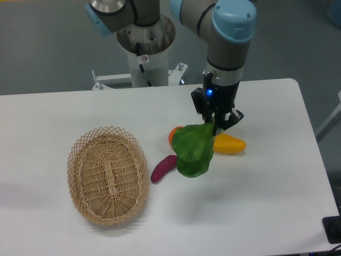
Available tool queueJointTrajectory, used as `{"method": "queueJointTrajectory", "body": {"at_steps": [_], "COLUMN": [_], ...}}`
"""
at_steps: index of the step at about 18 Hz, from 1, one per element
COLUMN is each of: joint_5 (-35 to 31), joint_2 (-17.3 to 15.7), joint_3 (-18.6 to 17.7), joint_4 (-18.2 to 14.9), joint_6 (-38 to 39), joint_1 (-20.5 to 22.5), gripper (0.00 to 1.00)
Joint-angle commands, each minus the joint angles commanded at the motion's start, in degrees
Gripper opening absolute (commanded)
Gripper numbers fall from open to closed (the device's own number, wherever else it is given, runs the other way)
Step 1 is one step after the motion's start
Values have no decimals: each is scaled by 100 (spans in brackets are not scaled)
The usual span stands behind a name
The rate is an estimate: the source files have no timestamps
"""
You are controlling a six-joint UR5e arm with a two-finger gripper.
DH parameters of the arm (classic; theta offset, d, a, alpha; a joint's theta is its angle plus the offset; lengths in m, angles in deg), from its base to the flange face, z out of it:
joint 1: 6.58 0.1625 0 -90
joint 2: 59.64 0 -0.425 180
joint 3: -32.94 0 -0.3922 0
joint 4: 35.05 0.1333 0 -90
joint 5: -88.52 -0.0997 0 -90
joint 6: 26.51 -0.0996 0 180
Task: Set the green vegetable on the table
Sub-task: 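Carry the held green bok choy away from the orange with the gripper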
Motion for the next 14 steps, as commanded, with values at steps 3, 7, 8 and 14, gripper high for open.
{"method": "queueJointTrajectory", "body": {"at_steps": [3,7,8,14], "joint_5": [-9,-9,-9,-44], "joint_2": [0,18,18,44], "joint_3": [-35,-35,-35,-167], "joint_4": [26,26,26,62], "joint_6": [0,-79,-88,-614], "joint_1": [0,44,79,298], "gripper": [28,28,28,28]}}
